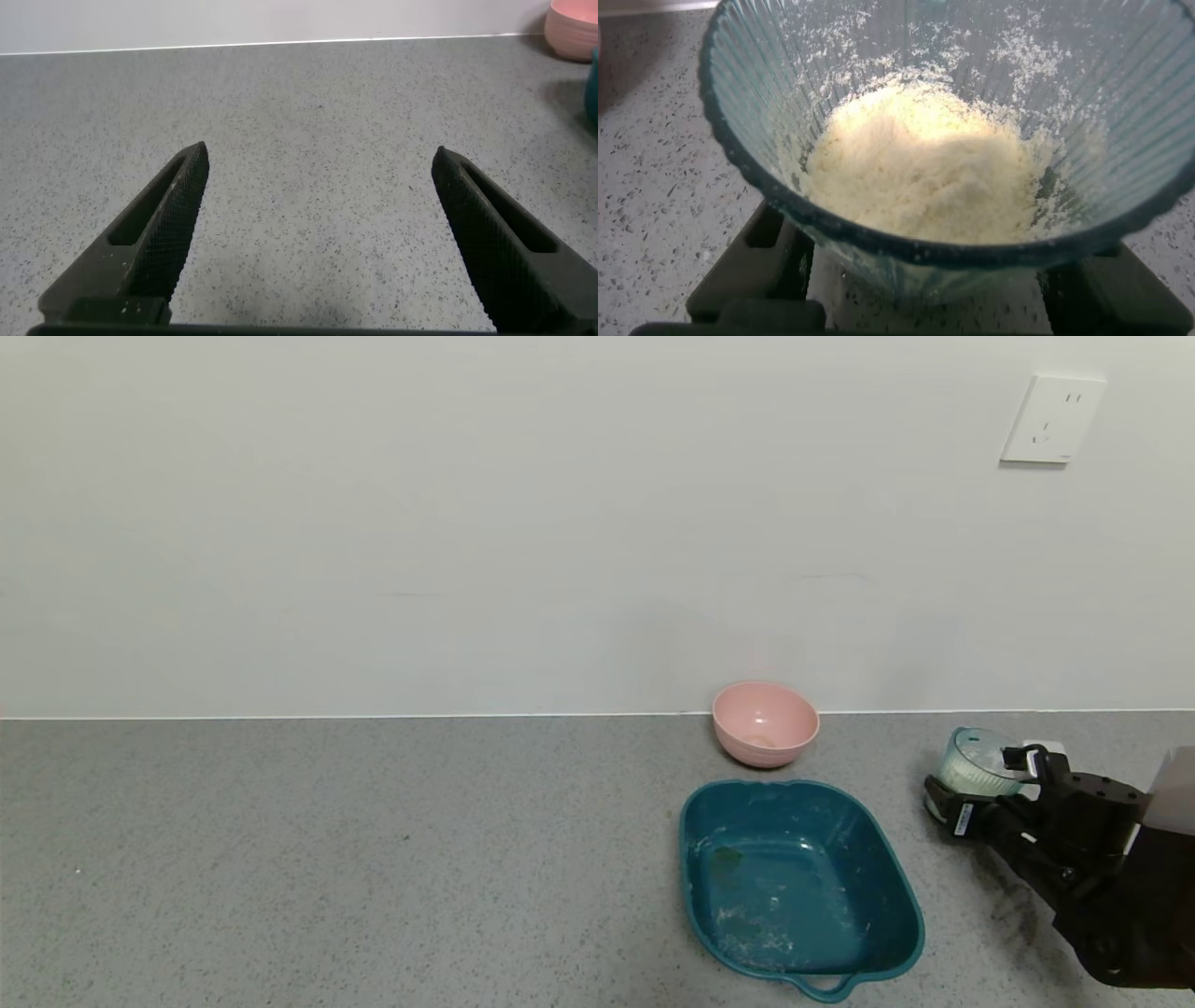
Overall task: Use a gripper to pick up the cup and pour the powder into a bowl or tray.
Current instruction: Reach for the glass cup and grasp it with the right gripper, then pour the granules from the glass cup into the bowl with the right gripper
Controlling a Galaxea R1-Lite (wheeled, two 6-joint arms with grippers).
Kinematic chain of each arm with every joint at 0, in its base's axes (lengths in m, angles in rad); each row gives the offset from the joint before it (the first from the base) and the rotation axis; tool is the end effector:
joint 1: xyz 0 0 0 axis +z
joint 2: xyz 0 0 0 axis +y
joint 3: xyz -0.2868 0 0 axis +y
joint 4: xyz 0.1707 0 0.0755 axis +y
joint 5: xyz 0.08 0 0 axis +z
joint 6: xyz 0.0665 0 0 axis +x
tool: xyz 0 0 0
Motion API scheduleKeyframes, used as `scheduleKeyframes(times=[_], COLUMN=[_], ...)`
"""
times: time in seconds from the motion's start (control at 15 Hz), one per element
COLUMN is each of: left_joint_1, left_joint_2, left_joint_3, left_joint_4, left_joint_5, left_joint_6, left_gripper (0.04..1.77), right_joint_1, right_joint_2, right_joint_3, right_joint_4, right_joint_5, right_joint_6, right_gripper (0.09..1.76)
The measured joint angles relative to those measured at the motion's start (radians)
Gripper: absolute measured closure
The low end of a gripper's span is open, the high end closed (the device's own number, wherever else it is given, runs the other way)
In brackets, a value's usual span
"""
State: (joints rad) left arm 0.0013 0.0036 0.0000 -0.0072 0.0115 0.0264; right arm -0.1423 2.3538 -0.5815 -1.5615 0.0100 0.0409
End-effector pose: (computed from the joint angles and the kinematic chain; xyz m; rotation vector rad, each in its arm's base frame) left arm 0.0307 0.0008 0.0764 0.0264 -0.0034 0.0128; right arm 0.3816 -0.0540 -0.0097 0.0567 0.2076 -0.1361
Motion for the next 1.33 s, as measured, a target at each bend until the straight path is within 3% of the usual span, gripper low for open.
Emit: scheduleKeyframes(times=[0.67, 0.93, 1.33], left_joint_1=[0.000, 0.000, 0.000], left_joint_2=[0.000, 0.000, 0.000], left_joint_3=[0.000, 0.000, 0.000], left_joint_4=[0.000, 0.000, 0.000], left_joint_5=[0.000, 0.000, 0.000], left_joint_6=[0.000, 0.000, 0.000], left_gripper=[0.09, 0.09, 0.09], right_joint_1=[0.006, 0.017, 0.034], right_joint_2=[-0.053, -0.138, -0.280], right_joint_3=[0.000, -0.025, -0.143], right_joint_4=[0.029, 0.175, 0.507], right_joint_5=[0.006, 0.008, 0.003], right_joint_6=[-0.046, -0.051, -0.099], right_gripper=[0.51, 0.51, 0.52])
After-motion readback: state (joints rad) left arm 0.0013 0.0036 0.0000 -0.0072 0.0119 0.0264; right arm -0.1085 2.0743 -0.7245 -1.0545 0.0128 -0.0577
